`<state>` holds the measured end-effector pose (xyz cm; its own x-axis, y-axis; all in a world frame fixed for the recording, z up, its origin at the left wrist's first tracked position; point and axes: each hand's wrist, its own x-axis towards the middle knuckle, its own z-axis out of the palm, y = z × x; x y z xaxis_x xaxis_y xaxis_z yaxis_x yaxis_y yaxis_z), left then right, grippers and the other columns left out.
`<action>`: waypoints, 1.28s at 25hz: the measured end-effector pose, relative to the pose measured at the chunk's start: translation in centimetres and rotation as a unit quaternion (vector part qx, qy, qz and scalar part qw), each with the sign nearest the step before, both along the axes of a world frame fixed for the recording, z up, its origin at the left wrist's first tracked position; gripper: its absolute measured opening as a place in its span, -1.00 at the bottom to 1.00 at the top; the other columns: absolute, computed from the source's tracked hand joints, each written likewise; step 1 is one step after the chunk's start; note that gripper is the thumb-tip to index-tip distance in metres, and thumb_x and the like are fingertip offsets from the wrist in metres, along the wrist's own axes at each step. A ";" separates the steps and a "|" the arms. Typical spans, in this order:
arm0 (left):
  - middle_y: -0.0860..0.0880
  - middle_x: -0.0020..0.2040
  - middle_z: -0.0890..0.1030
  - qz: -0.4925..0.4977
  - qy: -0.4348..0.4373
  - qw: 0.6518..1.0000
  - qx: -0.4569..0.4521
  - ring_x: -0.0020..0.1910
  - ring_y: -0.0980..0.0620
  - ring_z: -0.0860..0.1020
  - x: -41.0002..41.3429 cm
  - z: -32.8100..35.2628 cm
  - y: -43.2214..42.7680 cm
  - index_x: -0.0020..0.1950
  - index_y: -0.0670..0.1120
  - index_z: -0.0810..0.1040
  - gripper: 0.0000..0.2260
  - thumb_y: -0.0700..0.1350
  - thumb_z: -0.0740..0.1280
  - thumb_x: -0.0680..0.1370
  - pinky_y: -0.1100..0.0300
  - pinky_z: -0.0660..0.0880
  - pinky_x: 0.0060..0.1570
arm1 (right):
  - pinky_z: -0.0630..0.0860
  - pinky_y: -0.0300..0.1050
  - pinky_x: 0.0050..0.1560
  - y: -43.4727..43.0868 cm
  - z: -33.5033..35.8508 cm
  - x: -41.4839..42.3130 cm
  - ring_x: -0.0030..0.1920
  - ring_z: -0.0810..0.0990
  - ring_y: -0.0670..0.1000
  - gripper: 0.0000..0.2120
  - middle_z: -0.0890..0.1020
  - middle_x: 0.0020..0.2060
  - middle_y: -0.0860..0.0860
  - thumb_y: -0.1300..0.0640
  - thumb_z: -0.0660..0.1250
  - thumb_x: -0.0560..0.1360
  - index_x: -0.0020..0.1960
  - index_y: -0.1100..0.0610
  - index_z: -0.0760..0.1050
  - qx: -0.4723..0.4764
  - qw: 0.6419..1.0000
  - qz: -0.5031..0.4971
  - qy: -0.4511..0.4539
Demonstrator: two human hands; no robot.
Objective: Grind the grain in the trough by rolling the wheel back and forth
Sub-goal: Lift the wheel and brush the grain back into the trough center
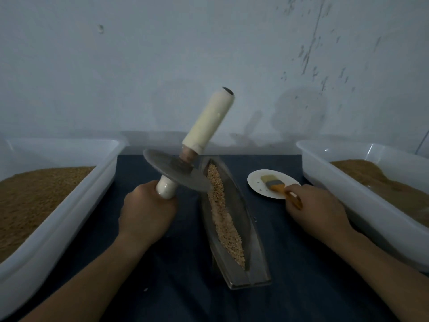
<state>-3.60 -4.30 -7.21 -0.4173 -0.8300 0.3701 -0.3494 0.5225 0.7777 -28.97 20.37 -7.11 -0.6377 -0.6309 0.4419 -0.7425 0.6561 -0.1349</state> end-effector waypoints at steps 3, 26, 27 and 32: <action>0.03 -0.44 0.58 0.007 0.046 0.998 0.038 -0.43 -0.04 0.55 0.0 -0.3 -1.1 -0.35 -0.06 0.49 -0.86 -0.09 0.39 0.38 0.10 0.46 -0.44 | 0.54 -0.19 -0.23 0.0 2.3 1.3 -0.25 0.58 -0.19 -0.86 0.62 -0.24 -0.22 -0.03 0.42 0.52 0.07 -0.10 0.66 -0.170 0.982 0.076 -0.020; 0.03 -0.46 0.57 -0.011 0.100 0.991 0.090 -0.45 0.03 0.54 -0.3 -0.9 -2.1 -0.36 -0.02 0.50 -0.88 -0.02 0.39 0.31 0.15 0.40 -0.46 | 0.46 -0.03 -0.30 -4.9 6.0 13.1 -0.36 0.47 -0.08 -0.70 0.50 -0.38 -0.11 -0.01 0.22 0.65 -0.19 0.05 0.56 -0.030 0.953 0.291 0.075; 0.03 -0.46 0.57 -0.012 0.098 0.991 0.087 -0.44 0.01 0.55 -0.4 -0.8 -2.0 -0.35 -0.02 0.50 -0.88 -0.02 0.39 0.31 0.15 0.40 -0.45 | 0.46 -0.02 -0.32 -4.7 6.4 13.1 -0.38 0.47 -0.09 -0.70 0.48 -0.39 -0.12 -0.01 0.23 0.65 -0.21 0.04 0.55 -0.048 0.954 0.283 0.081; 0.04 -0.47 0.55 -0.024 0.085 0.993 0.076 -0.46 0.01 0.53 -0.3 -0.6 -1.7 -0.34 0.12 0.53 -0.95 0.01 0.38 0.28 0.14 0.41 -0.46 | 0.50 0.03 -0.24 -8.4 8.0 11.1 -0.36 0.50 -0.04 -0.68 0.53 -0.39 -0.02 0.04 0.24 0.65 -0.23 0.13 0.54 -0.060 0.969 0.222 0.086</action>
